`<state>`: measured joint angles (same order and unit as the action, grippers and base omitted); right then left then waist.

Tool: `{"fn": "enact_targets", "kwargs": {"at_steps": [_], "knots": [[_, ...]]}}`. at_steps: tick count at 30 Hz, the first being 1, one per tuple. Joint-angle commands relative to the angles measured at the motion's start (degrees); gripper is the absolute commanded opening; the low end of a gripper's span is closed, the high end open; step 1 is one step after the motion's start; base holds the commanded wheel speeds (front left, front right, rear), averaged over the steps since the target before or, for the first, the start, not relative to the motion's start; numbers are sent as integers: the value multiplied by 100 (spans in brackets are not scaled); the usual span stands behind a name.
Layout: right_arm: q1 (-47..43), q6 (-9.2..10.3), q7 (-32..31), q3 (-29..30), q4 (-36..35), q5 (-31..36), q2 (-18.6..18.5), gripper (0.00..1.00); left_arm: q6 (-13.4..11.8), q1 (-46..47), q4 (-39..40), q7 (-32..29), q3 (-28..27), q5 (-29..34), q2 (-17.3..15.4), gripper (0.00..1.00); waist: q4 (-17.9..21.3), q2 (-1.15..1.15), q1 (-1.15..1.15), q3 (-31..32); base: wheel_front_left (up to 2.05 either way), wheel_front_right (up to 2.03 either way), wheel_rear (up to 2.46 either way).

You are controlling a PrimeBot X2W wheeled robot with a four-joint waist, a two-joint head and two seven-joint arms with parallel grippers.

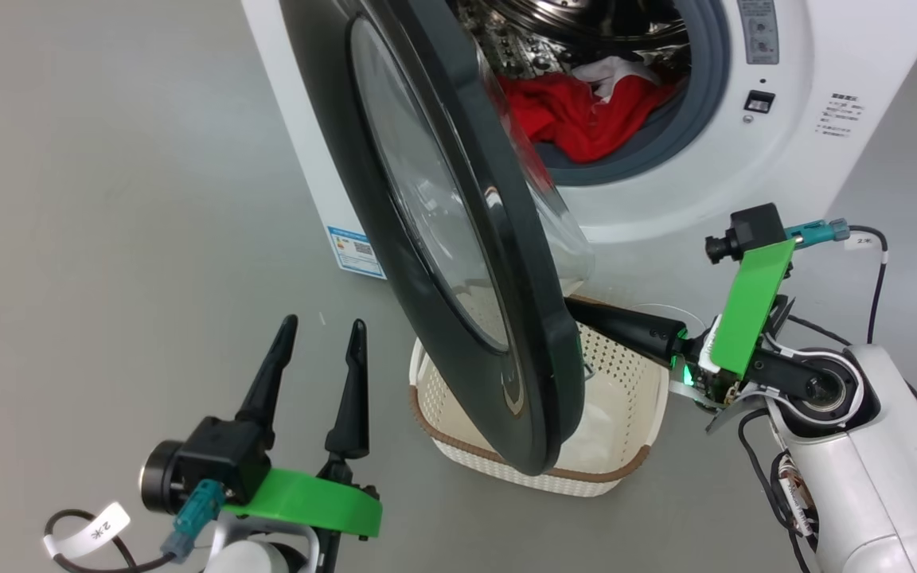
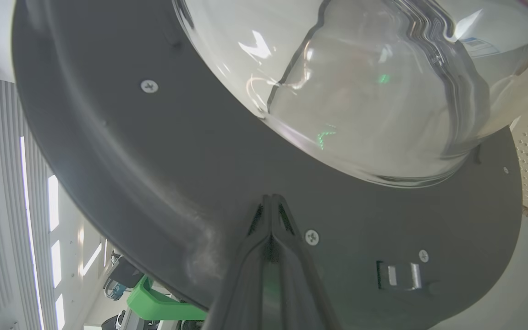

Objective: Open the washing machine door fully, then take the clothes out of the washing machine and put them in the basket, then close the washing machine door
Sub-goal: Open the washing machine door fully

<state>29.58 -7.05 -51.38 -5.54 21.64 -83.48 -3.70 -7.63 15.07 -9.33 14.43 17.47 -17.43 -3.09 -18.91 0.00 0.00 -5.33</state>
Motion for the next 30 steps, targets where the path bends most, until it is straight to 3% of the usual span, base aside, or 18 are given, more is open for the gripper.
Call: {"fn": "enact_targets", "kwargs": {"at_steps": [1,30], "knots": [[-14,-44,13,-192,-204,-139,81,0,-41,36,181,-5,-157,-29,-118,100,-114,0,0,10,0,0,0],[-93,-44,175,-905,-123,-608,82,0,-123,-3,245,-19,-64,-158,-151,100,-731,0,0,-40,0,0,0]]}}
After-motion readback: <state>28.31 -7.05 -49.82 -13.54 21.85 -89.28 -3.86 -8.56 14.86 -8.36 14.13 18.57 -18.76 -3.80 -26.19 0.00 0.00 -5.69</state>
